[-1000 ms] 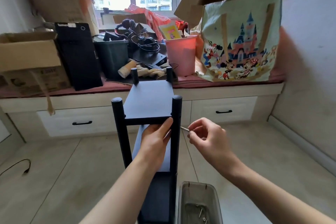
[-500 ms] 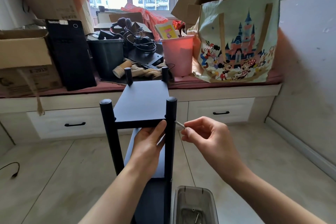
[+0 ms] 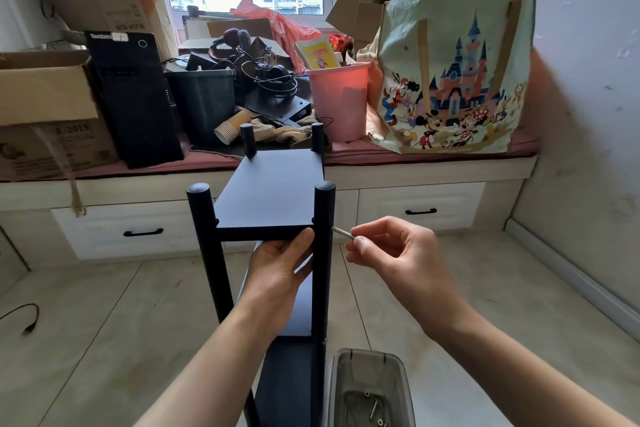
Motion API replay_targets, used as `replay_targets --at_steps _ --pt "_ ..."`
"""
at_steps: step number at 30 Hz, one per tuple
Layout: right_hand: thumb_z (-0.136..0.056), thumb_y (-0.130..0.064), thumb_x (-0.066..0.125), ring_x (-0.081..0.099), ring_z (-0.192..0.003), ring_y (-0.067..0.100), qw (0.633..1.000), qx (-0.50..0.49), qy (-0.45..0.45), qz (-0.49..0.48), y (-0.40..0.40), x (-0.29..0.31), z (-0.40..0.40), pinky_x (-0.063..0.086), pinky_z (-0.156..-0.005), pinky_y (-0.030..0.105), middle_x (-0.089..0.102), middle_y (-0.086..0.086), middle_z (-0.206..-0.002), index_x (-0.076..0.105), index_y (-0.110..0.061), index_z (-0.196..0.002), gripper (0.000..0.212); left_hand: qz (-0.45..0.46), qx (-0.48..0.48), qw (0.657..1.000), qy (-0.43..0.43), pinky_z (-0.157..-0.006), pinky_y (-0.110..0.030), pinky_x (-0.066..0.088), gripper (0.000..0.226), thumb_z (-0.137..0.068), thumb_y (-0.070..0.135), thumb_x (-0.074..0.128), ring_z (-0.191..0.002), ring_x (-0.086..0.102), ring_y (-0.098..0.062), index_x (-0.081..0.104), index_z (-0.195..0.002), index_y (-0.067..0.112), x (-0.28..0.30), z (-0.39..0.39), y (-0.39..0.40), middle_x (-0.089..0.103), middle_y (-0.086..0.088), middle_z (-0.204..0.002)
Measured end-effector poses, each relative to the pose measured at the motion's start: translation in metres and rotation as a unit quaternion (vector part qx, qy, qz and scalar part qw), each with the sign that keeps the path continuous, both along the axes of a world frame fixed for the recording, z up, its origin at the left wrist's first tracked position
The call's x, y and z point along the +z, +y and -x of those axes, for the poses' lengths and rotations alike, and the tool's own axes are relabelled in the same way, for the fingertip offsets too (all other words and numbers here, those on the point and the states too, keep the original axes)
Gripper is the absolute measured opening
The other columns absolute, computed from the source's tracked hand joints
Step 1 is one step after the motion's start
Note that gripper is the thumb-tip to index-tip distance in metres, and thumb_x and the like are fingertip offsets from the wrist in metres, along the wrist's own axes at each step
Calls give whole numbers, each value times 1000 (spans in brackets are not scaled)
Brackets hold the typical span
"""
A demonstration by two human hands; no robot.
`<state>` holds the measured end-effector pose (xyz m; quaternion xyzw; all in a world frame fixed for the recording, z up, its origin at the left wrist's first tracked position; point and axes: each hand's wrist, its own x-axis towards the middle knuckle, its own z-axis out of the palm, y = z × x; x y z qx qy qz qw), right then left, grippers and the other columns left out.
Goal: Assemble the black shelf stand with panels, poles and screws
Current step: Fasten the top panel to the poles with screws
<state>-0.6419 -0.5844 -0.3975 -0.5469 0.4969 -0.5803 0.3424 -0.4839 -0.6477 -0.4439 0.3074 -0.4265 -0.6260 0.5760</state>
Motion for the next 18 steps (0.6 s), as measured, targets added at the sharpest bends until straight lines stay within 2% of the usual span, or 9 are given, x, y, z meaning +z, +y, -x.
replay_targets --at_steps 8,11,14,16,18 --pt "-87 -3 69 74 -77 17 999 -2 34 8 0 -3 0 60 -81 37 76 5 -81 71 -12 -88 10 -14 1 1000 6 -97 -39 52 29 -81 21 64 -108 71 -25 71 -107 8 3 -1 4 75 -12 -112" --pt "-89 -2 65 72 -75 18 1000 -6 24 12 -2 -3 1 60 -73 32 74 6 -78 71 -12 -88 11 -34 -1 999 20 -94 -38 52 31 -81 21 66 -109 71 -27 71 -107 6 5 0 4 75 -14 -113" --pt "-91 -1 60 67 -70 13 1000 -4 0 6 -5 -2 0 58 -64 26 69 3 -72 70 -8 -88 14 -60 -8 997 38 -94 -38 54 42 -80 27 66 -105 71 -27 68 -114 0 11 -1 6 74 -15 -111" --pt "-93 -3 60 65 -67 9 1000 -2 -17 -1 -8 -2 -1 57 -63 25 67 -1 -69 71 -8 -88 13 -82 7 994 69 -92 -38 55 38 -77 30 68 -95 73 -24 68 -104 3 16 -2 6 73 -13 -100" --pt "-95 -9 60 62 -65 7 1000 -8 -26 0 -12 -1 -1 56 -62 25 64 -3 -67 69 -7 -88 12 -98 27 989 111 -87 -36 57 34 -76 30 69 -93 73 -26 66 -100 5 20 -1 6 70 -15 -98"
